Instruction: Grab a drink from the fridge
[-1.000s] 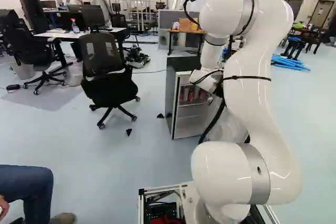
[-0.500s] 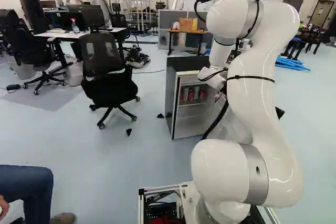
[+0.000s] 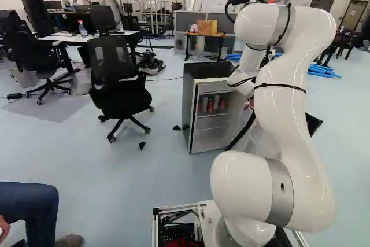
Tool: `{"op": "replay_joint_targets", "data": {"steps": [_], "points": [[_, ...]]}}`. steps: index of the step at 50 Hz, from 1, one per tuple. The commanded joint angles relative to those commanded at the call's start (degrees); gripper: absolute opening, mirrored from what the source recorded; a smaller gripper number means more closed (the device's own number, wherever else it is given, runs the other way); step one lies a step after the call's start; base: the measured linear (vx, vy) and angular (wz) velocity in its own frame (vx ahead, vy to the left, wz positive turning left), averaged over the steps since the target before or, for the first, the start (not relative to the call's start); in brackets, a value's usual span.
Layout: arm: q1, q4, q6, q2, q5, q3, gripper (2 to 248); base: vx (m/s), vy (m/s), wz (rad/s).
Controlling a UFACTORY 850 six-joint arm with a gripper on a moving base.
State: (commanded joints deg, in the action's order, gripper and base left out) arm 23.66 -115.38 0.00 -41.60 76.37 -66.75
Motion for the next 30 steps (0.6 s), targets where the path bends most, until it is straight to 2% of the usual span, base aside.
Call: {"op": "replay_joint_targets", "data": {"steps": [20, 30], "points": [[3.73, 0.0, 0.0, -2.04, -0.68, -4.52, 247, 0.0, 0.0, 0.0], [4.28, 0.1, 0.0, -2.15, -0.68, -4.75, 247, 0.0, 0.0, 0.0]]}}
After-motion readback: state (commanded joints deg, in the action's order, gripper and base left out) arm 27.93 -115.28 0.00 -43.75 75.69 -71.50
